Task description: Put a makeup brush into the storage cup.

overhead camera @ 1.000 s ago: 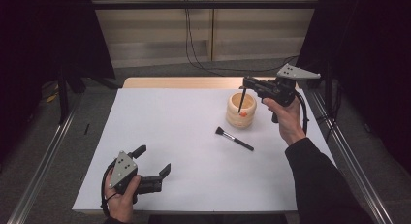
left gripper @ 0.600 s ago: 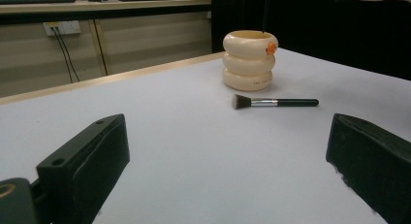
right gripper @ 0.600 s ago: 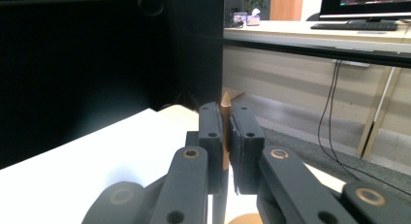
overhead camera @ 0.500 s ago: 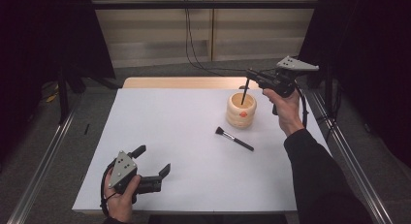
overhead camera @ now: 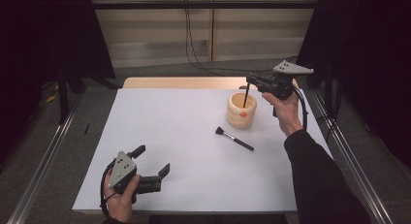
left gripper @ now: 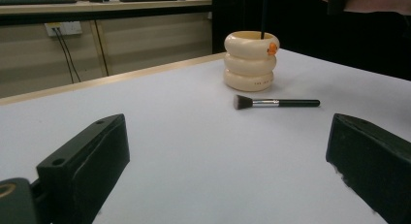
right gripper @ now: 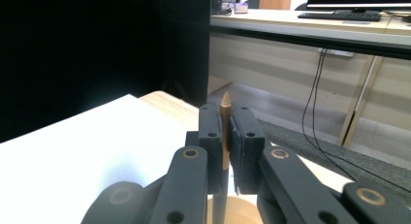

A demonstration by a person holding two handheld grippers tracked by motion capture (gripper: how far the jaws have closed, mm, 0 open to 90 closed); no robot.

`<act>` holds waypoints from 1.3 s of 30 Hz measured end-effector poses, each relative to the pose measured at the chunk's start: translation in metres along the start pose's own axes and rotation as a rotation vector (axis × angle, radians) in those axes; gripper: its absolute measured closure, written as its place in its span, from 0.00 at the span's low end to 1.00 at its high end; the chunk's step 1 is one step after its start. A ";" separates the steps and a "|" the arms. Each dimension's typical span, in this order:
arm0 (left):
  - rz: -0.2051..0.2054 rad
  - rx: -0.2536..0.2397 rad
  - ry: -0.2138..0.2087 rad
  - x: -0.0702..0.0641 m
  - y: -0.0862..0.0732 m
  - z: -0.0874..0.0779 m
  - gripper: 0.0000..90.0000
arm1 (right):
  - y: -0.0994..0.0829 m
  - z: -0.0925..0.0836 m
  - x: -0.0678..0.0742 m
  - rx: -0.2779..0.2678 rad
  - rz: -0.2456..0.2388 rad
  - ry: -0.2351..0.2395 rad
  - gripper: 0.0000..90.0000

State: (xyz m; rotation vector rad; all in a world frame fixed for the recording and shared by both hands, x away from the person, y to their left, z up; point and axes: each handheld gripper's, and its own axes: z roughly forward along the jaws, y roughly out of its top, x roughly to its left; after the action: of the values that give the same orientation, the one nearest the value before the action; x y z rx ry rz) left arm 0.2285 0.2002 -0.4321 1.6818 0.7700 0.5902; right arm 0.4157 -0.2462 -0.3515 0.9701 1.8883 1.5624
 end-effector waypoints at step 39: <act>-0.001 0.005 0.004 0.002 0.000 0.001 0.02 | -0.047 0.010 -0.004 0.058 0.070 -0.031 0.66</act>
State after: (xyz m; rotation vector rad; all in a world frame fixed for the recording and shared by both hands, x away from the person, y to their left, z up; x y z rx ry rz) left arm 0.2305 0.2009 -0.4329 1.6854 0.7758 0.5911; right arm 0.4158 -0.2467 -0.4000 1.0904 1.9064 1.5302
